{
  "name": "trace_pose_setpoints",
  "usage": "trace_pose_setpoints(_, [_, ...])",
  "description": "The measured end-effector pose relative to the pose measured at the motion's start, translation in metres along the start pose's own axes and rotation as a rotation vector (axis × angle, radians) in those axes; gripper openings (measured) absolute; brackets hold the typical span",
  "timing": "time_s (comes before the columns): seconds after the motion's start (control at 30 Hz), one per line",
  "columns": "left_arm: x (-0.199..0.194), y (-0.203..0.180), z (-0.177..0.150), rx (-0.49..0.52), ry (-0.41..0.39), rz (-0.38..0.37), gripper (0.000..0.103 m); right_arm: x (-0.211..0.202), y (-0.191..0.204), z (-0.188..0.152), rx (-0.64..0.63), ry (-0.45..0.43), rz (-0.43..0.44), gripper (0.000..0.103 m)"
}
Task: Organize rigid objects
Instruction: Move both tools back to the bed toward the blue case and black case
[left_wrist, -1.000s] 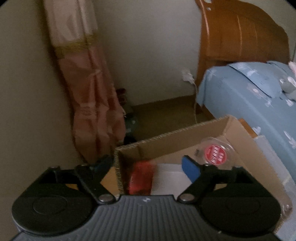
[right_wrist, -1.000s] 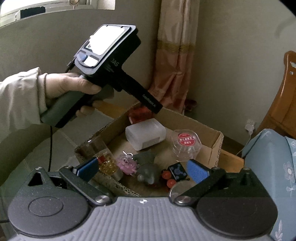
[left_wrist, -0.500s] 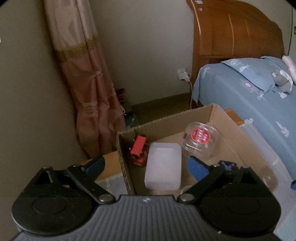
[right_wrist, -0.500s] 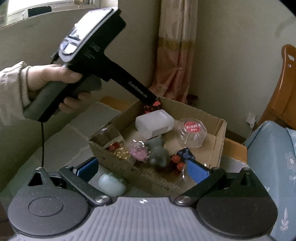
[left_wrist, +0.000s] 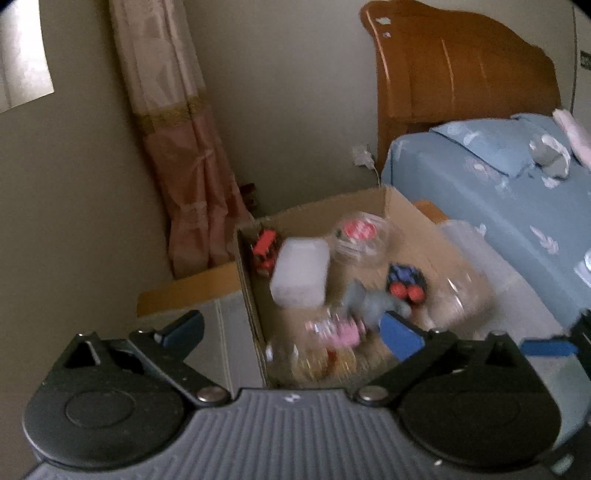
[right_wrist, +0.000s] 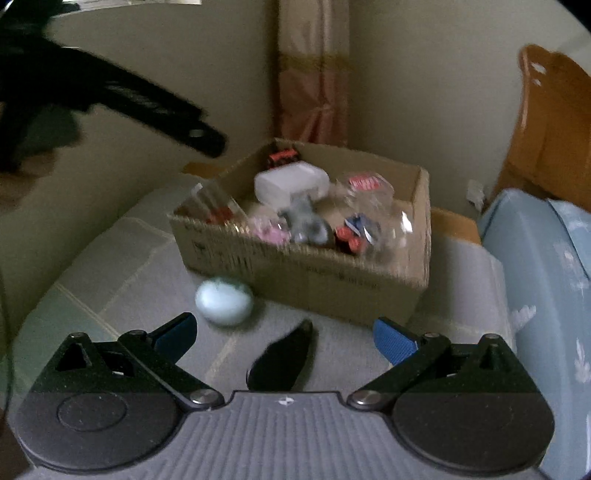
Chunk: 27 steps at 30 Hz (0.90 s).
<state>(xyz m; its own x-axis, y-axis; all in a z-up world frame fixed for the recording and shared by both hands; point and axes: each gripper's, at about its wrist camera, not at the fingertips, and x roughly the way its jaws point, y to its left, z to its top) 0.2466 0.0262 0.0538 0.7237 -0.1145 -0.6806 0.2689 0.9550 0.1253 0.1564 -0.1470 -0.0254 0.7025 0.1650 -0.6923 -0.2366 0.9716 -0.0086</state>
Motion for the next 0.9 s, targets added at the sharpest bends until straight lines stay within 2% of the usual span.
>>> trace_pose_setpoints(0.13, [-0.015,-0.017,-0.03,0.024,-0.004,-0.004,0.101,0.014,0.001,-0.021,0.056,0.03,-0.04,0.103])
trace_pose_setpoints(0.23, [-0.026,-0.023,-0.051,0.003,-0.02,-0.02,0.101,0.027,0.0,-0.034,0.091,0.053,-0.063,0.103])
trace_pose_setpoints(0.37, [-0.027,-0.024,-0.067,-0.054,-0.009,-0.051,0.101,0.053,0.002,-0.045,0.099,0.135,-0.06,0.103])
trace_pose_setpoints(0.43, [-0.026,-0.024,-0.072,-0.073,-0.008,-0.052,0.101,0.064,0.006,-0.049,0.086,0.178,-0.095,0.103])
trace_pose_setpoints(0.67, [-0.02,-0.017,-0.085,-0.127,-0.003,-0.069,0.101,0.065,0.006,-0.056,0.09,0.142,-0.101,0.103])
trace_pose_setpoints(0.9, [-0.008,-0.004,-0.097,-0.198,0.016,-0.111,0.101,0.058,-0.002,-0.064,0.015,0.104,-0.033,0.103])
